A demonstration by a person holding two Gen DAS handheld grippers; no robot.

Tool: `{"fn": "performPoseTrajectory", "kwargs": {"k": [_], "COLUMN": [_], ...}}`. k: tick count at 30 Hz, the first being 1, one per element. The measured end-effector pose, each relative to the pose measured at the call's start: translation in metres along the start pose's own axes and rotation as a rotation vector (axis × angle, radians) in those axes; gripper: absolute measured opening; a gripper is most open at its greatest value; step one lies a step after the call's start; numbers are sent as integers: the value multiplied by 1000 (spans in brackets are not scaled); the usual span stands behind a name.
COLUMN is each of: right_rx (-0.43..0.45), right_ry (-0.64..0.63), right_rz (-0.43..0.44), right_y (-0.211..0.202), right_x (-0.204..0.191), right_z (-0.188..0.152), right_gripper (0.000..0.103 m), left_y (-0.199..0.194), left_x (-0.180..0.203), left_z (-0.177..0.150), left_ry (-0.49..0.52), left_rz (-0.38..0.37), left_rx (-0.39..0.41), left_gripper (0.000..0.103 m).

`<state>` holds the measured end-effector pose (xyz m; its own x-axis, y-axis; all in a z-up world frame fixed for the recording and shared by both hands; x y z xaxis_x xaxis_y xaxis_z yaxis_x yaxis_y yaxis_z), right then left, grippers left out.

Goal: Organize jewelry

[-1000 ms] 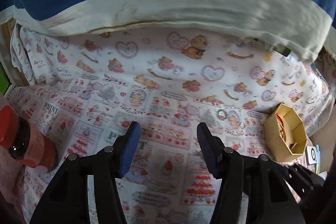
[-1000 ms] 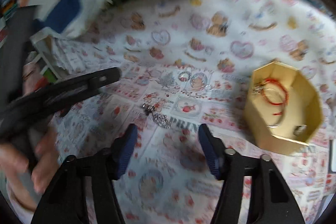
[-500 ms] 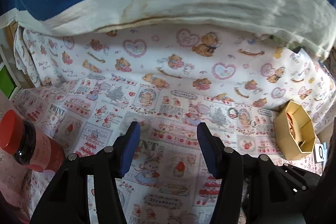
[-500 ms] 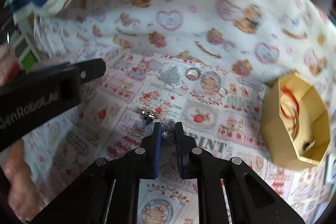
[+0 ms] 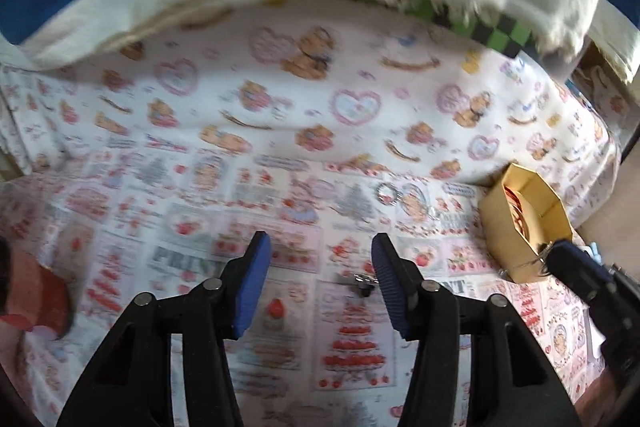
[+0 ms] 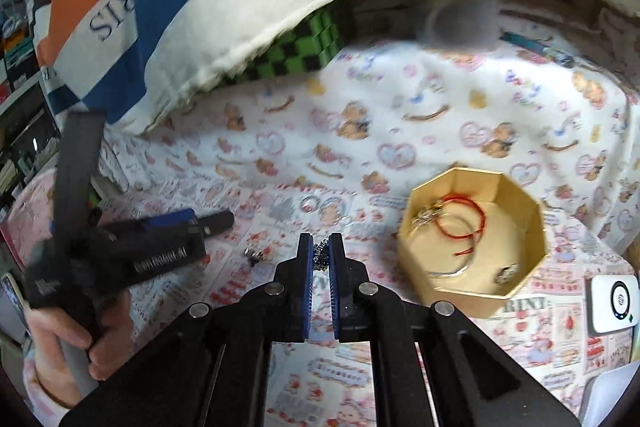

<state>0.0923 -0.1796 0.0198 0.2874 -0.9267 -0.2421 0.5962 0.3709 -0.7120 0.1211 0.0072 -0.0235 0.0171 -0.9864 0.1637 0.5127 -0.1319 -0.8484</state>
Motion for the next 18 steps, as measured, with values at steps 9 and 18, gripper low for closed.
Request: {"fn": "performPoseTrajectory", "kwargs": {"k": [9, 18], "right_rx": [-8, 47], "right_ry": [37, 82], "right_rz": [-1, -8], "right_y": [-6, -41], "right_x": [12, 22], "right_z": [-1, -3], "right_gripper": [8, 8], "left_y": [24, 35], "left_x": [2, 11], "left_z": [-4, -6], "left_ry": [-20, -58], "left_rz": [-114, -220], "left_rx": [-88, -135], "left_gripper": [23, 14]}}
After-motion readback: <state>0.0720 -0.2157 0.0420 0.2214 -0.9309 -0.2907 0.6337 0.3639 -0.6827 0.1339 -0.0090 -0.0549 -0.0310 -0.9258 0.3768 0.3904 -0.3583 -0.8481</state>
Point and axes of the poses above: each gripper's, at about its wrist camera, not at the fingertips, and y roughly the way its jaws point, x to its right, z to its top, the point moved 2 cm from there along y, roughly the way its jaws point, and after that the axes turned 7 degrees about -x, right-handed, at the moved point
